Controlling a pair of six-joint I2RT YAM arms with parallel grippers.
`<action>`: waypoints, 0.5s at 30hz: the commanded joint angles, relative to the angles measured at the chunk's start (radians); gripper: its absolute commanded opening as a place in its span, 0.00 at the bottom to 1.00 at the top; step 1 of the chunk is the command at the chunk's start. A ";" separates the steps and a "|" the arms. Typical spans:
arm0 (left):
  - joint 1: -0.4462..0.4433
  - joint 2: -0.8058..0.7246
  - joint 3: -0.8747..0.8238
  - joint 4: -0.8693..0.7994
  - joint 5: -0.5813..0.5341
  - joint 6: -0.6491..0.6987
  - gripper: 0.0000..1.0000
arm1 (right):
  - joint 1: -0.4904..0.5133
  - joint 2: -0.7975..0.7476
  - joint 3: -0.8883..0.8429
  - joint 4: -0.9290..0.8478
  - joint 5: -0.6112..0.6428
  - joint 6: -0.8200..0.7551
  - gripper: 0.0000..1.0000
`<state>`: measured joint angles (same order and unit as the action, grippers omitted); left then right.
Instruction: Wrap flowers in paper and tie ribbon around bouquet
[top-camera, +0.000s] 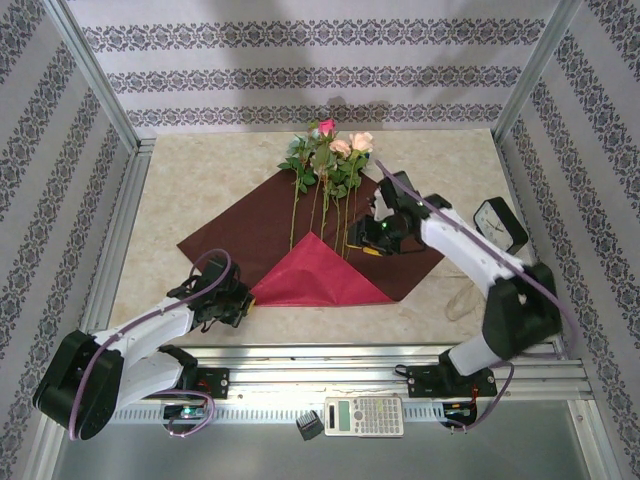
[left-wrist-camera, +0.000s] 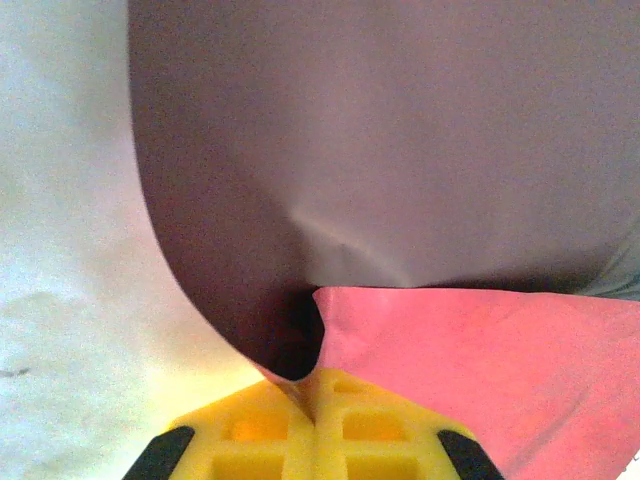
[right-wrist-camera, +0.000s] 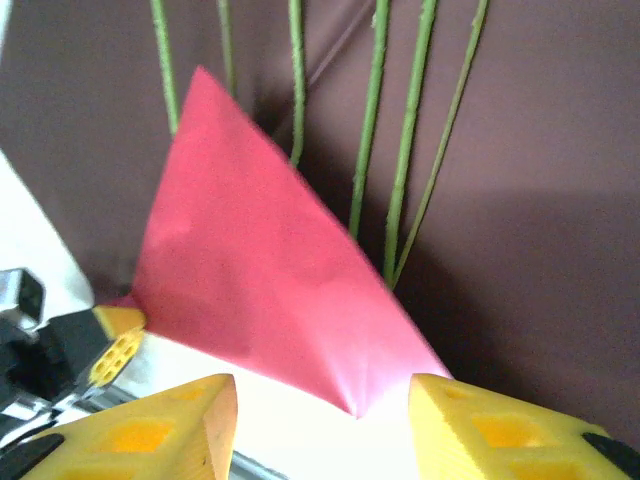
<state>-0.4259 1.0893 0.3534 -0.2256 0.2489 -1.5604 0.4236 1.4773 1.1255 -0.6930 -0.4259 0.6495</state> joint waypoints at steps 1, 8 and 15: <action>-0.019 0.008 0.015 -0.058 -0.046 0.003 0.00 | 0.124 -0.107 -0.129 0.092 0.069 0.361 0.51; -0.022 -0.026 0.002 -0.063 -0.038 0.000 0.00 | 0.490 -0.193 -0.378 0.531 0.260 1.016 0.54; -0.020 0.012 -0.025 0.052 0.047 0.008 0.00 | 0.700 -0.011 -0.450 0.853 0.562 1.306 0.53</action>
<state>-0.4328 1.0809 0.3508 -0.2276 0.2546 -1.5600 1.0714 1.3960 0.6991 -0.0708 -0.0711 1.7233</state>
